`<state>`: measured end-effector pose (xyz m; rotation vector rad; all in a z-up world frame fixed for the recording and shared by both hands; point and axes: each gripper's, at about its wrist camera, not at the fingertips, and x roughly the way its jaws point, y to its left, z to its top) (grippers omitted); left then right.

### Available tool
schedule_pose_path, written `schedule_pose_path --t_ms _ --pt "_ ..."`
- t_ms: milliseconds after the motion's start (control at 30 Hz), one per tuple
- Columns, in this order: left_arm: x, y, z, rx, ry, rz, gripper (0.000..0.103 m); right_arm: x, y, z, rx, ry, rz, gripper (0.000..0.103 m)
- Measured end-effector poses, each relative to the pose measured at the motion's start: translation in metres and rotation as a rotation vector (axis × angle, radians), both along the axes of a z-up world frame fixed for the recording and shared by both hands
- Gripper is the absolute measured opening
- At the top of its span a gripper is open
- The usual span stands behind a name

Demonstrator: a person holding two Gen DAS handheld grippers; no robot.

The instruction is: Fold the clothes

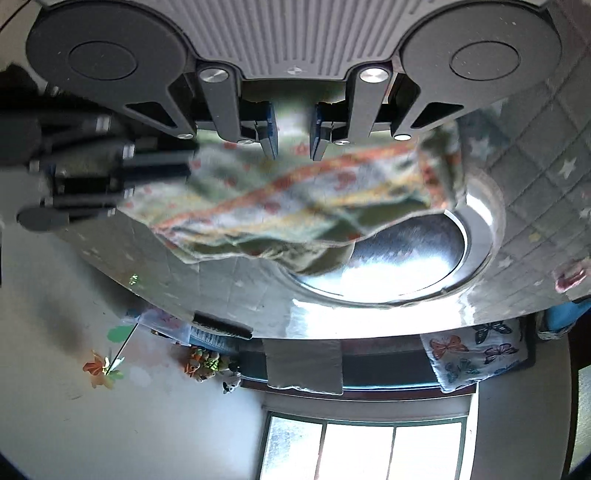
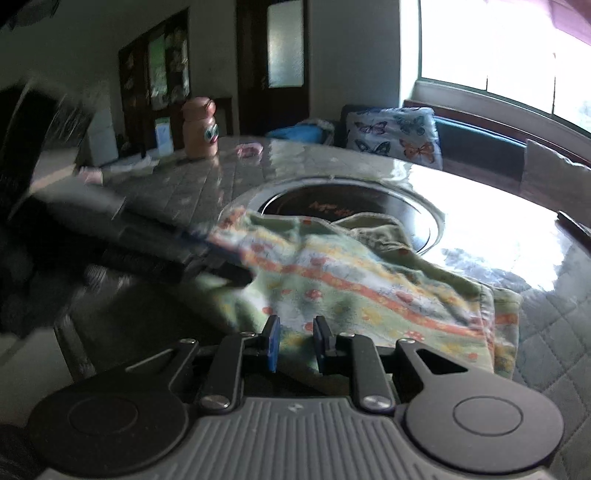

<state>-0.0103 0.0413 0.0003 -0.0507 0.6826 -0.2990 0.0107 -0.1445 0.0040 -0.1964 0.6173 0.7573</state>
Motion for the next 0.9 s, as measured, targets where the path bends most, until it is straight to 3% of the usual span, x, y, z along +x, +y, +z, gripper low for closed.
schedule_pose_path --t_ms 133,367,467,600,800,900 --pt "-0.006 0.006 -0.002 -0.029 -0.004 0.021 0.021 0.006 -0.011 -0.004 0.049 0.038 -0.068 0.019" --pt "-0.01 0.016 -0.004 -0.047 -0.002 0.053 0.022 0.005 -0.039 -0.01 0.038 0.048 -0.173 0.019" --pt "-0.012 0.023 -0.006 -0.057 0.003 0.065 0.023 0.007 -0.054 -0.013 0.023 0.06 -0.23 0.025" --pt "-0.015 0.028 -0.007 -0.065 0.002 0.076 0.023 0.006 -0.068 -0.013 0.013 0.061 -0.28 0.018" --pt "-0.016 0.03 -0.007 -0.076 0.004 0.087 0.023 0.008 -0.068 -0.008 0.039 0.037 -0.278 0.02" --pt "-0.018 0.032 -0.008 -0.082 0.005 0.094 0.023 0.018 -0.07 -0.016 0.049 0.068 -0.292 0.017"
